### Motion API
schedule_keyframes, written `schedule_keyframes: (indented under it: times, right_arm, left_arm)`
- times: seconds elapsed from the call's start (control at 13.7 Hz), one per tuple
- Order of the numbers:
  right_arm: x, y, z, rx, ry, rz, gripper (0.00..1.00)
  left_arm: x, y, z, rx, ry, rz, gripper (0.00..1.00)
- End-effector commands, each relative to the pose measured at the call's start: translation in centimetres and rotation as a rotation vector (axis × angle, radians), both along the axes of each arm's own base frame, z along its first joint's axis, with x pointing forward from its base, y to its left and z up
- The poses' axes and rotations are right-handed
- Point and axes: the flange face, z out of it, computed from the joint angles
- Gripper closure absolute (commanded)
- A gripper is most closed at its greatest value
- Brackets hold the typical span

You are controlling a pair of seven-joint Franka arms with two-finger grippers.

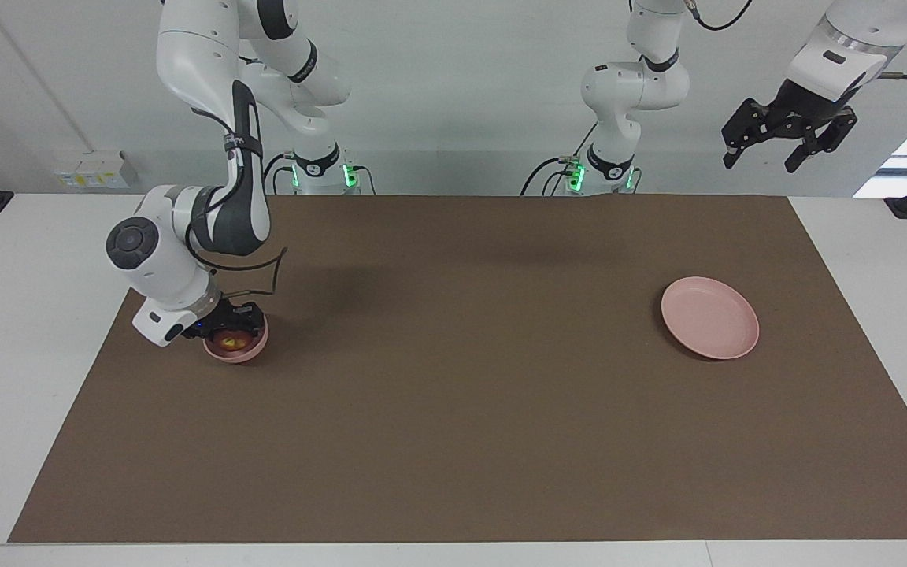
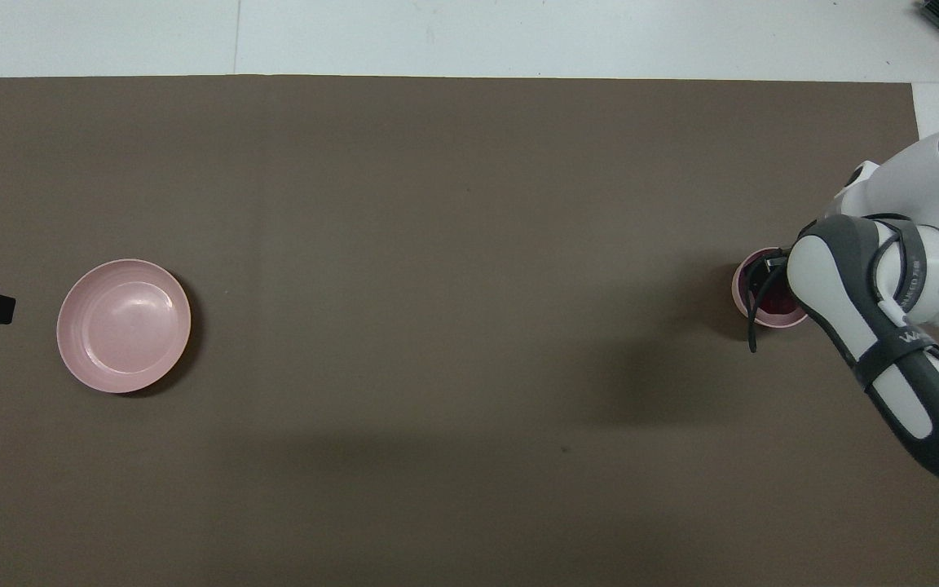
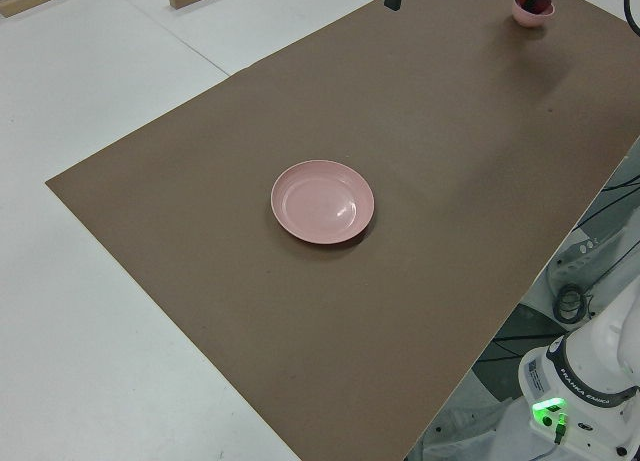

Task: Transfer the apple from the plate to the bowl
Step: 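Lower the apple into the pink bowl with the right gripper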

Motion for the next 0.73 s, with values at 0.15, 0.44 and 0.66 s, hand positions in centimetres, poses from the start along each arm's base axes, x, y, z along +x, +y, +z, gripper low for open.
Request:
schedule_keyframes:
  times: [0.15,0.44,0.66]
  right_arm:
    - [0.09,-0.04,-0.27,-0.018,-0.014,-0.003,0.46]
    - [0.18,-0.05,-0.50,-0.020,-0.017,-0.008,0.40]
    - [0.15,-0.05,-0.60,-0.020,-0.018,-0.010,0.29]
  left_arm:
    - [-0.24,0.19,1.01,-0.007,-0.009,0.003,0.00]
    - [-0.23,0.25,1.05,-0.009,-0.017,0.015,0.00]
    - [-0.26,0.50,0.99,-0.007,-0.015,0.015,0.00]
